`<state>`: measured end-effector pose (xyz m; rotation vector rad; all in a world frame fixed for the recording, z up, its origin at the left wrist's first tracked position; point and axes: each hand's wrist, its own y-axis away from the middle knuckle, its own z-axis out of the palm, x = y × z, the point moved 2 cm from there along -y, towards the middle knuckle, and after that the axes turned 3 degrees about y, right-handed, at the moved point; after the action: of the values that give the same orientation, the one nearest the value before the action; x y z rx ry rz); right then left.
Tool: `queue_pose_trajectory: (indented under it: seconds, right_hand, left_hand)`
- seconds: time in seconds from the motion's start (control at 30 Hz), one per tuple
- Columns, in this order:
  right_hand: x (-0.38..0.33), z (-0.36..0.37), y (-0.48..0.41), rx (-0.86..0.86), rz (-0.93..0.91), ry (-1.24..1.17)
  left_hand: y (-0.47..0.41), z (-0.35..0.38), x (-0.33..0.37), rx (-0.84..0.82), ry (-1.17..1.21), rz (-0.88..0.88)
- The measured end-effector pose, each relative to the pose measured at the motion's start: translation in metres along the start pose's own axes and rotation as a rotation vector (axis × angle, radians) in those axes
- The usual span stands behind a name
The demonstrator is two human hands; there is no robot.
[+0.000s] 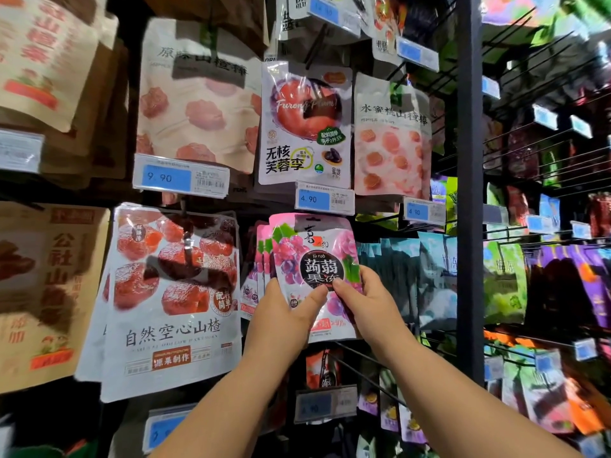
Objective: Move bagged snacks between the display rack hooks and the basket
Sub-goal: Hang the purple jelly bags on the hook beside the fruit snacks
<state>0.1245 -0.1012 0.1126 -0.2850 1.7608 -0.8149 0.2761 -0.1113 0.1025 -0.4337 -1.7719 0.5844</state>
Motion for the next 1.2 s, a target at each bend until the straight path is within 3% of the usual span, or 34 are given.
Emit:
queue_pose_trajectory:
  seconds: [0.83, 1.2]
  right_hand:
    - [0.011, 0.003, 0.0, 0.01, -0.028, -0.07]
    - [0.017, 0.005, -0.013, -0.009, 0.065, 0.027]
  left_hand:
    - [-0.002, -0.002, -0.006, 0.003, 0.05, 0.022]
    - [-0.014, 0.001, -0.013, 0.003, 0.013, -0.007]
